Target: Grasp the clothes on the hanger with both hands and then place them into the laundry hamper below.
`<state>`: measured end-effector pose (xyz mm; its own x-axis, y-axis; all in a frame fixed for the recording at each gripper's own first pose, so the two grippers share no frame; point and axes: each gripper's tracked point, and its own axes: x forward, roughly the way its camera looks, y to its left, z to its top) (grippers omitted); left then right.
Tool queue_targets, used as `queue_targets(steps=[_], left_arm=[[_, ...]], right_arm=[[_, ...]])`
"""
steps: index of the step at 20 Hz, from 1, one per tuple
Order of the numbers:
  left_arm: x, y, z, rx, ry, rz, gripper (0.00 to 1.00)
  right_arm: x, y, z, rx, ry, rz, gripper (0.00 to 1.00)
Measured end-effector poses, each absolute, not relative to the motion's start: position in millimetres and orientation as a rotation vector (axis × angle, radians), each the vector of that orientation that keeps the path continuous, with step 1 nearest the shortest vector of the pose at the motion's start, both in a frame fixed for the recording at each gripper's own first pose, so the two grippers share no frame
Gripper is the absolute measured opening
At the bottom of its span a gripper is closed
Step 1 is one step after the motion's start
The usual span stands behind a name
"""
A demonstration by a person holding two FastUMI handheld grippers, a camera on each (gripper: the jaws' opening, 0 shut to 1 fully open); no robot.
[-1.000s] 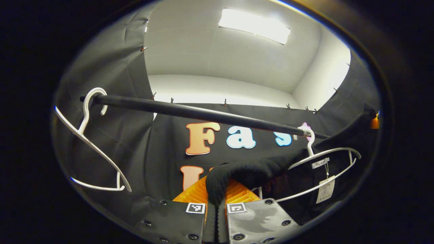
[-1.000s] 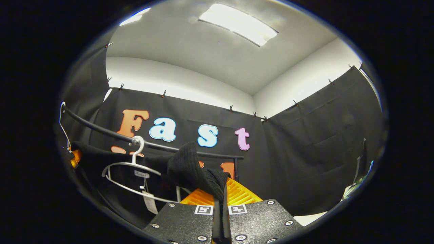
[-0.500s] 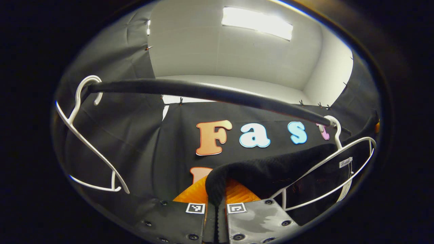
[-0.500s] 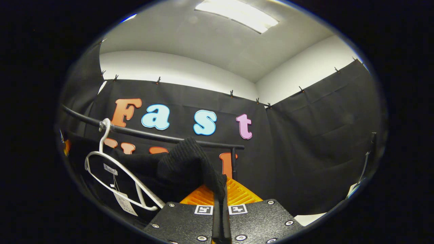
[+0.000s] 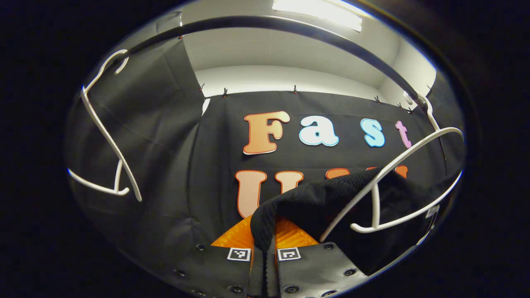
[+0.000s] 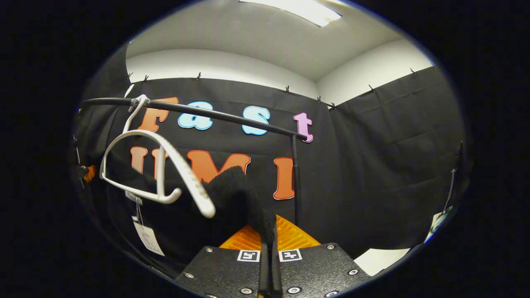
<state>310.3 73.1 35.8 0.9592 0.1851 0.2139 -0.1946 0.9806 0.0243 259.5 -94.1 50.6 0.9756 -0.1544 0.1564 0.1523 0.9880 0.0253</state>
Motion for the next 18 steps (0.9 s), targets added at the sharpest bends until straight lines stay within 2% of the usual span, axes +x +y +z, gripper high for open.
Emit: queue_targets(steps=[10, 14, 18], left_arm=[[260, 114, -31, 0.065, -0.093, 0.253, 0.10], [222, 116, -39, 0.089, -0.066, 0.248, 0.10], [185, 94, -59, 0.124, -0.001, 0.154, 0.10]], right_arm=[[210, -43, 10, 0.020, -0.124, -0.115, 0.02], [184, -3, 10, 0.027, -0.116, -0.052, 0.02], [165, 46, -1, 0.015, -0.066, 0.050, 0.02]])
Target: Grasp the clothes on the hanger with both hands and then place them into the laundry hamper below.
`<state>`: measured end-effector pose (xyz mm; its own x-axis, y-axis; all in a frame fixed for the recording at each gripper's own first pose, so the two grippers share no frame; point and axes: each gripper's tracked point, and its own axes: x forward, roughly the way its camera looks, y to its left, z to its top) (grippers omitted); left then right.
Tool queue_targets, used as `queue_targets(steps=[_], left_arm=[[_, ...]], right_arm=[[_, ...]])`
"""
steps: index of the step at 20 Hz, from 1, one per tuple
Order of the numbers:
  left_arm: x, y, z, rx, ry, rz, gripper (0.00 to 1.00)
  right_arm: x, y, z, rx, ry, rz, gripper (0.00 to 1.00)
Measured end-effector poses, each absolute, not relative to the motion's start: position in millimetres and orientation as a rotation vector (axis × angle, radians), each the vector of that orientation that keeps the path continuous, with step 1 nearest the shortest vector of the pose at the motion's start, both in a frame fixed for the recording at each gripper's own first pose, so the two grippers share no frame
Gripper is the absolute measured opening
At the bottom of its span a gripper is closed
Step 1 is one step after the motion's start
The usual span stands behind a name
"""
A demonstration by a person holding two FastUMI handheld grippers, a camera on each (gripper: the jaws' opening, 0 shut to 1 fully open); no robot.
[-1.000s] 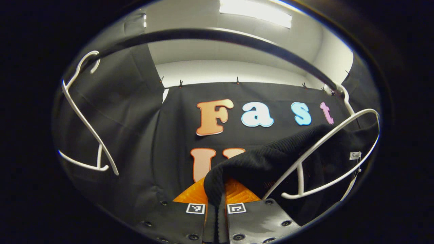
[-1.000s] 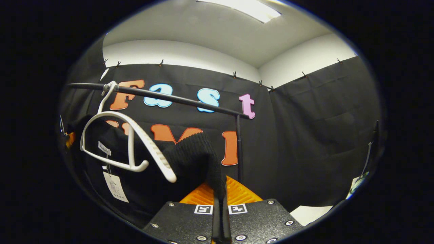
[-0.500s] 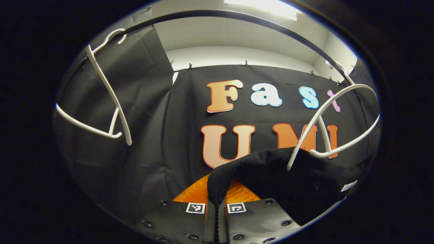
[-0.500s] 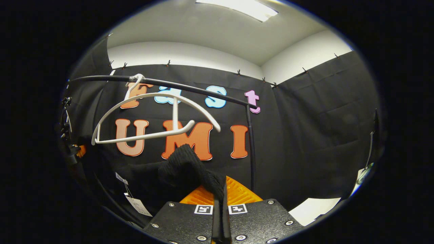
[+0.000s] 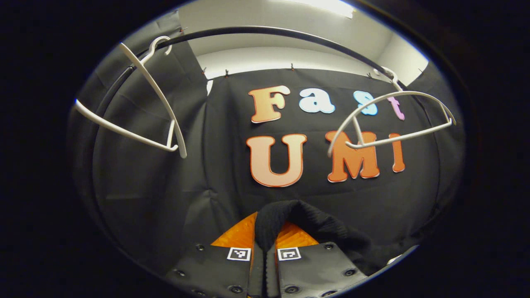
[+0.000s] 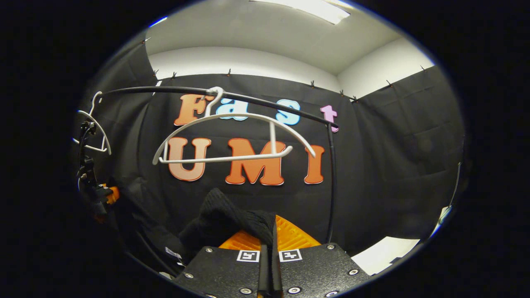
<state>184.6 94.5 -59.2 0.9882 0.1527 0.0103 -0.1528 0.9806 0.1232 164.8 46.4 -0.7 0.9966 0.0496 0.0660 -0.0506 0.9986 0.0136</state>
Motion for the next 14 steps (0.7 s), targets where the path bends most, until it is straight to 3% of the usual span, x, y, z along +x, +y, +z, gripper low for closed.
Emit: queue_targets(steps=[7, 10, 14], left_arm=[[140, 12, -139, 0.037, 0.245, -0.077, 0.10], [122, -12, -183, 0.024, 0.415, -0.158, 0.10], [117, -26, -208, 0.006, 0.502, -0.186, 0.10]], right_arm=[[149, 139, -71, 0.026, 0.118, 0.228, 0.04], [144, 146, -112, 0.015, 0.248, 0.230, 0.05], [143, 148, -150, 0.027, 0.351, 0.220, 0.06]])
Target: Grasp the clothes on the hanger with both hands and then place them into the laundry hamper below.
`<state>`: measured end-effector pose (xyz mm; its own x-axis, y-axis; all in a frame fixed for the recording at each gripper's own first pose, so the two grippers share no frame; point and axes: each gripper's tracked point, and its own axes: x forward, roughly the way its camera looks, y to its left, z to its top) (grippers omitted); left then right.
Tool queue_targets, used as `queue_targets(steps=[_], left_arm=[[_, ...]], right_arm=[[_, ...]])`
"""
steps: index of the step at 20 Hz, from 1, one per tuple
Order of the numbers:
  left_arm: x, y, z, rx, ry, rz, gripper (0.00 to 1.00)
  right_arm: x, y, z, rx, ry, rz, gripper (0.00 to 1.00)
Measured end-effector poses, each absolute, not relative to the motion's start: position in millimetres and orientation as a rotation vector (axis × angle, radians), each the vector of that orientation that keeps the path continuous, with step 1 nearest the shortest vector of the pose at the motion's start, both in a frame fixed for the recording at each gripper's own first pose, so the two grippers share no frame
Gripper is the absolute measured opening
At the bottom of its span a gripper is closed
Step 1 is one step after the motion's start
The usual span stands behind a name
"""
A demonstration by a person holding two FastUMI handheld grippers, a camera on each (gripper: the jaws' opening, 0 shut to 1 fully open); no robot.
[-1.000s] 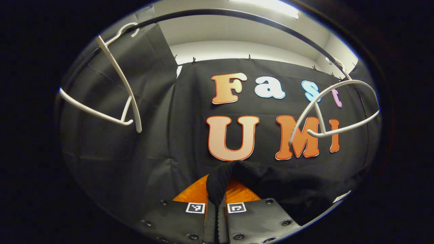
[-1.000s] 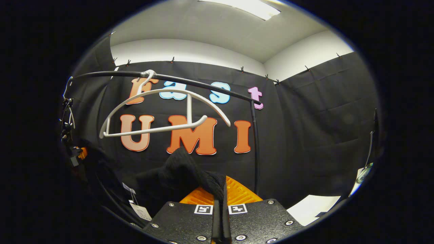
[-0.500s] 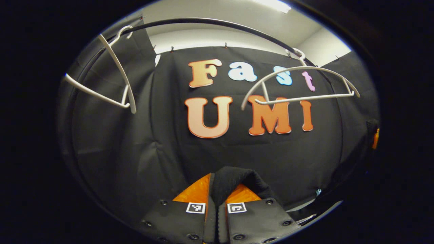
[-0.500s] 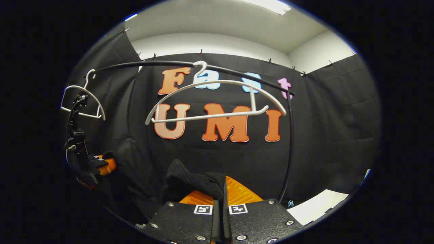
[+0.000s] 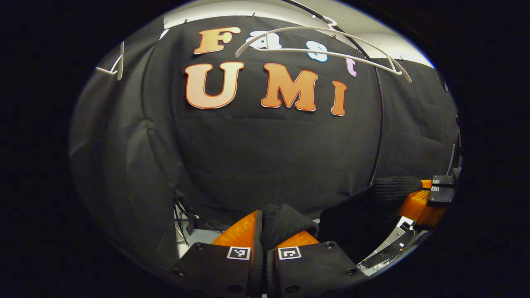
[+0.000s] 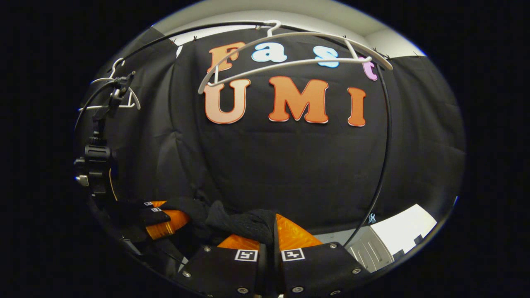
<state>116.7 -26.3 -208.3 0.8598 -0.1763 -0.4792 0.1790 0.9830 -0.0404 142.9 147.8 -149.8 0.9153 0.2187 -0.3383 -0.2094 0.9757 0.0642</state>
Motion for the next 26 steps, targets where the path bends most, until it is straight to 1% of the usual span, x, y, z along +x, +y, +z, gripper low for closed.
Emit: queue_targets(steps=[2, 3, 6, 9, 10, 11, 12, 13, 14, 15, 16, 17, 19, 20, 21, 24, 26], left_arm=[[114, -25, -213, 0.021, 0.513, -0.170, 0.11], [113, -24, -217, 0.034, 0.527, -0.160, 0.11], [112, -23, -225, 0.033, 0.566, -0.131, 0.18], [113, -29, -230, -0.018, 0.585, -0.143, 0.18], [113, -29, -235, -0.017, 0.602, -0.149, 0.23], [111, -28, -246, 0.004, 0.634, -0.153, 0.27], [107, -20, -257, 0.026, 0.665, -0.132, 0.51], [105, -16, -262, 0.031, 0.687, -0.116, 0.75], [105, -15, -267, 0.017, 0.703, -0.115, 0.99], [101, -15, -274, 0.000, 0.721, -0.119, 0.99], [98, -15, -277, -0.009, 0.735, -0.126, 0.95], [94, -16, -278, -0.011, 0.743, -0.141, 0.95], [93, -16, -280, 0.007, 0.726, -0.158, 0.95], [91, -18, -280, 0.010, 0.728, -0.174, 0.91], [88, -21, -283, 0.003, 0.738, -0.188, 0.95], [78, -24, -298, -0.028, 0.814, -0.214, 0.95], [83, -24, -294, -0.039, 0.801, -0.210, 0.96]], right_arm=[[143, 145, -160, 0.023, 0.368, 0.207, 0.08], [145, 146, -163, 0.023, 0.377, 0.207, 0.11], [146, 143, -170, 0.016, 0.394, 0.198, 0.11], [147, 145, -177, 0.024, 0.416, 0.204, 0.12], [144, 145, -184, 0.019, 0.433, 0.200, 0.13], [145, 141, -190, 0.009, 0.444, 0.188, 0.19], [143, 138, -193, 0.003, 0.461, 0.181, 0.29], [141, 141, -205, 0.000, 0.485, 0.181, 0.52], [137, 141, -211, 0.000, 0.505, 0.180, 0.57], [133, 141, -221, 0.001, 0.523, 0.175, 0.63], [130, 138, -228, 0.000, 0.546, 0.167, 0.65], [125, 135, -237, -0.002, 0.574, 0.162, 0.71], [117, 133, -255, -0.004, 0.623, 0.157, 0.79], [116, 133, -264, -0.001, 0.658, 0.160, 0.80], [110, 135, -277, -0.001, 0.712, 0.166, 0.80], [89, 134, -311, 0.002, 0.841, 0.174, 0.80], [82, 137, -318, 0.024, 0.888, 0.182, 0.80]])
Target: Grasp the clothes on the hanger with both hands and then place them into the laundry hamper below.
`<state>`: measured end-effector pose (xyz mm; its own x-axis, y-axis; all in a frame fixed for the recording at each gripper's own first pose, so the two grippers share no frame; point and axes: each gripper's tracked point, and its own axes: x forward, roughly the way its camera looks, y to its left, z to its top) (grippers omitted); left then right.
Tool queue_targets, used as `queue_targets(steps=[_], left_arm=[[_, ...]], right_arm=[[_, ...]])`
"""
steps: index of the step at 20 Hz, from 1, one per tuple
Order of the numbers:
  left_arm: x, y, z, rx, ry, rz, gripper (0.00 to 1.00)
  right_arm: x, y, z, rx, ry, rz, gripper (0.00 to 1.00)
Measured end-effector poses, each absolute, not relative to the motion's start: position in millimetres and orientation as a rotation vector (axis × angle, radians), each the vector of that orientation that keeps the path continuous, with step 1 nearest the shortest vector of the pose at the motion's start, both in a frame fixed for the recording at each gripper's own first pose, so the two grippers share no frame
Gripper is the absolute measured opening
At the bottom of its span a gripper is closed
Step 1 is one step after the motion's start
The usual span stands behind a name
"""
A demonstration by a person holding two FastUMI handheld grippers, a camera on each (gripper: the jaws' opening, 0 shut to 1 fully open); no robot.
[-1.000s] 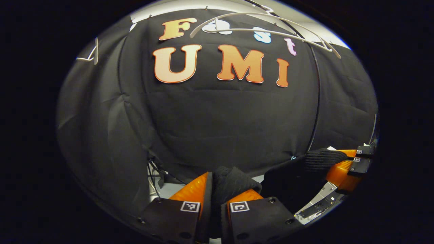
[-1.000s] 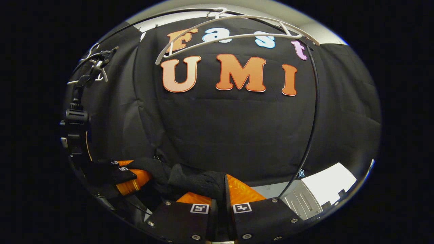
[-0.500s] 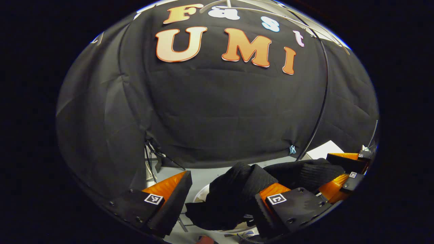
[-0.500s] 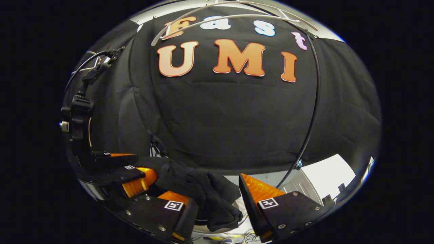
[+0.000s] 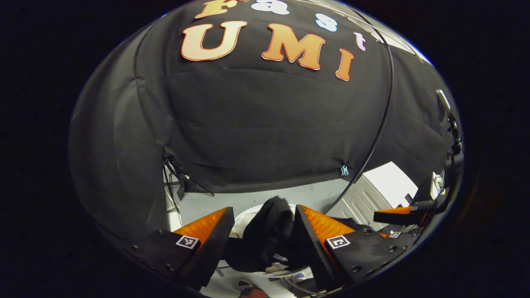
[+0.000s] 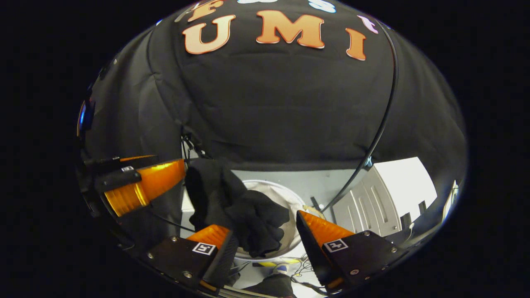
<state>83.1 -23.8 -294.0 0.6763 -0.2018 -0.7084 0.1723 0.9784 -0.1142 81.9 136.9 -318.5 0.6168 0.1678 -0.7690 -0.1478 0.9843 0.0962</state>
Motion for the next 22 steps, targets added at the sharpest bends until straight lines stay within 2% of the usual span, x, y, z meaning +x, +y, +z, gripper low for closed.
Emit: queue_targets(steps=[8, 9, 10, 13, 14, 15, 17, 18, 19, 20, 22], left_arm=[[92, -19, -265, -0.049, 0.725, -0.206, 0.96], [94, -16, -258, -0.053, 0.710, -0.206, 0.92], [92, -15, -248, -0.056, 0.690, -0.206, 0.96], [94, -5, -217, -0.051, 0.608, -0.201, 0.95], [95, -2, -207, -0.047, 0.587, -0.209, 1.00], [93, -2, -197, -0.048, 0.568, -0.222, 0.95], [92, 0, -173, -0.057, 0.525, -0.227, 0.95], [90, 2, -164, -0.059, 0.509, -0.217, 1.00], [85, 6, -152, -0.064, 0.482, -0.201, 1.00], [81, 8, -138, -0.065, 0.450, -0.181, 0.95], [70, 9, -109, -0.051, 0.380, -0.135, 0.95]], right_arm=[[95, 132, -288, 0.081, 0.802, 0.134, 0.80], [96, 131, -279, 0.081, 0.780, 0.126, 0.80], [98, 131, -266, 0.079, 0.743, 0.121, 0.80], [94, 130, -224, 0.069, 0.636, 0.088, 0.80], [91, 129, -212, 0.069, 0.616, 0.074, 0.80], [86, 128, -201, 0.073, 0.595, 0.063, 0.80], [85, 129, -180, 0.093, 0.550, 0.057, 0.80], [83, 129, -170, 0.102, 0.530, 0.067, 0.80], [81, 130, -157, 0.106, 0.501, 0.082, 0.80], [79, 128, -143, 0.105, 0.474, 0.095, 0.80], [69, 117, -118, 0.094, 0.423, 0.115, 0.80]])
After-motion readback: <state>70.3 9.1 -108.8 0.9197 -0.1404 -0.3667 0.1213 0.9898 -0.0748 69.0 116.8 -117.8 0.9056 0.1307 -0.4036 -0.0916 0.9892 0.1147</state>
